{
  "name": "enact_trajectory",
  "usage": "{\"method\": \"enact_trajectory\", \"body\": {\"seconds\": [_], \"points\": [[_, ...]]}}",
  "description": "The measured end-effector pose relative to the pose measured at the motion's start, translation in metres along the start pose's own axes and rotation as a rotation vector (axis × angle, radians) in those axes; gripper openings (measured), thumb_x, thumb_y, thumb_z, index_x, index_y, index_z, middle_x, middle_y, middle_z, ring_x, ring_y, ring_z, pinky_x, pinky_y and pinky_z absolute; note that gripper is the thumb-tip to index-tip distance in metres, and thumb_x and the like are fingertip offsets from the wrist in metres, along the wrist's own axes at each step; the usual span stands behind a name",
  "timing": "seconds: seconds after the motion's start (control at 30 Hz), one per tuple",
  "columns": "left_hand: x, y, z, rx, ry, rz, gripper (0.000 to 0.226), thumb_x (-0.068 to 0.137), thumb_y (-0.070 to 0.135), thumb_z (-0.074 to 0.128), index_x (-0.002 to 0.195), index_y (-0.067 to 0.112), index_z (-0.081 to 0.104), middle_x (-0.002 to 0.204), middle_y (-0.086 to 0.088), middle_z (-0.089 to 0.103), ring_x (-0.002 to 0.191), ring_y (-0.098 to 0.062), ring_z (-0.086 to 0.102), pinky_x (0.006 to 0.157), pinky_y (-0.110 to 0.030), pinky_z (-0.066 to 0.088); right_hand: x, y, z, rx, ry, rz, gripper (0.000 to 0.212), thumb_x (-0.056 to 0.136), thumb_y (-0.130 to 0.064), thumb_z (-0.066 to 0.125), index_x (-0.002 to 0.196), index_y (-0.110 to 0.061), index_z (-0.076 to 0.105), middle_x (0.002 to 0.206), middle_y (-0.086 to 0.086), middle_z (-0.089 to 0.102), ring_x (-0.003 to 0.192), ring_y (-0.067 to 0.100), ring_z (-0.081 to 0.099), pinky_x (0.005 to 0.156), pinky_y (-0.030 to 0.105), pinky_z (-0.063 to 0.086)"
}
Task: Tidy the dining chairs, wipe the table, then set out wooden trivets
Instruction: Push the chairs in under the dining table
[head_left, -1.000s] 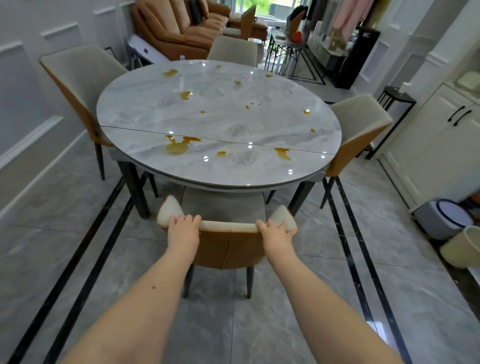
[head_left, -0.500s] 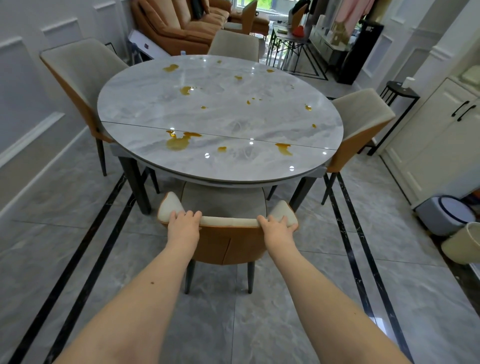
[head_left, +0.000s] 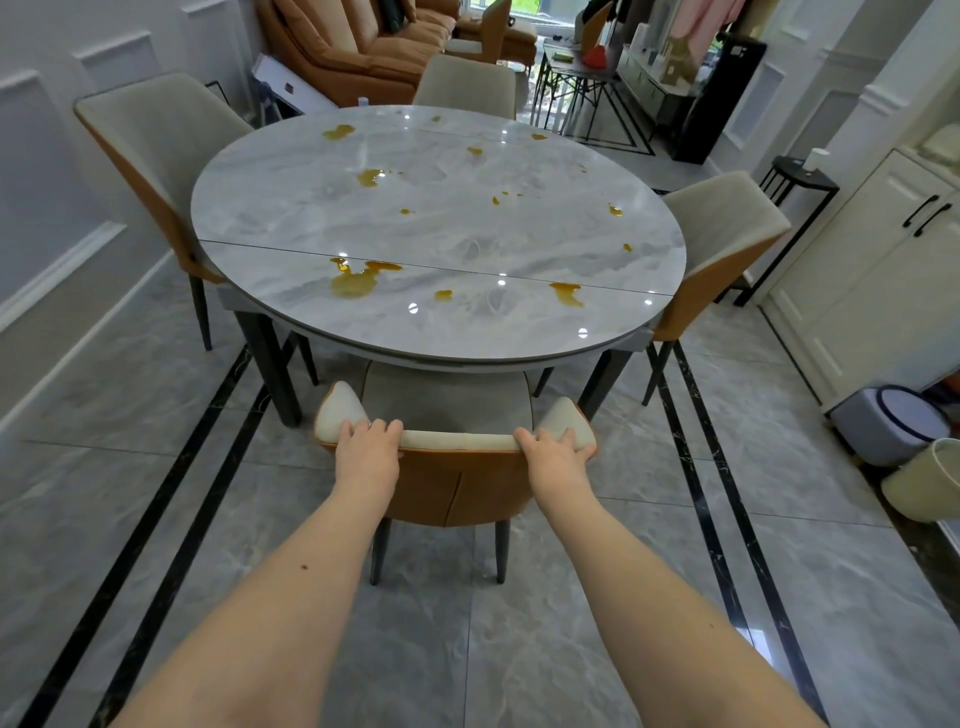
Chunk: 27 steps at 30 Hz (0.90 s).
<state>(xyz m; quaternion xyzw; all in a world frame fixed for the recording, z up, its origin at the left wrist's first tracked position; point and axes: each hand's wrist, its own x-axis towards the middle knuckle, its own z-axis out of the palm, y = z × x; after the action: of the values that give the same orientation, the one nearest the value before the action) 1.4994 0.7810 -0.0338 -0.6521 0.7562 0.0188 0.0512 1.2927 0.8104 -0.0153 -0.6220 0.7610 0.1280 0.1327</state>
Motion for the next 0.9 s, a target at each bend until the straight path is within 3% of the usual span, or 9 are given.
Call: {"method": "enact_trajectory", "body": {"seconds": [0.27,0.9], "points": [[-0.0008,-0.0002,0.0012,-0.016,0.018,-0.005,0.029,0.092,0.022,0.055,0.119,0.022,0.043,0.118,-0.002,0.055,0.118,-0.023,0.046,0.108,-0.039,0.026,0.0002,0.0003,0.0011,-0.015,-0.006,0.004,0.066,0.085,0.001,0.059,0.135,-0.029,0.029,0.142,0.011,0.035,0.14,0.045,0.013,0.108,0.069,0.011],[-0.0063,0.0012,-0.0002,-0.035,0.009,-0.016,0.028,0.092,0.022,0.054,0.118,0.022,0.045,0.118,-0.003,0.056,0.118,-0.023,0.047,0.109,-0.04,0.027,-0.004,0.0021,-0.0041,-0.007,-0.03,-0.005,0.059,0.085,0.003,0.055,0.13,-0.027,0.033,0.129,0.01,0.044,0.131,0.041,0.024,0.106,0.067,0.016]]}}
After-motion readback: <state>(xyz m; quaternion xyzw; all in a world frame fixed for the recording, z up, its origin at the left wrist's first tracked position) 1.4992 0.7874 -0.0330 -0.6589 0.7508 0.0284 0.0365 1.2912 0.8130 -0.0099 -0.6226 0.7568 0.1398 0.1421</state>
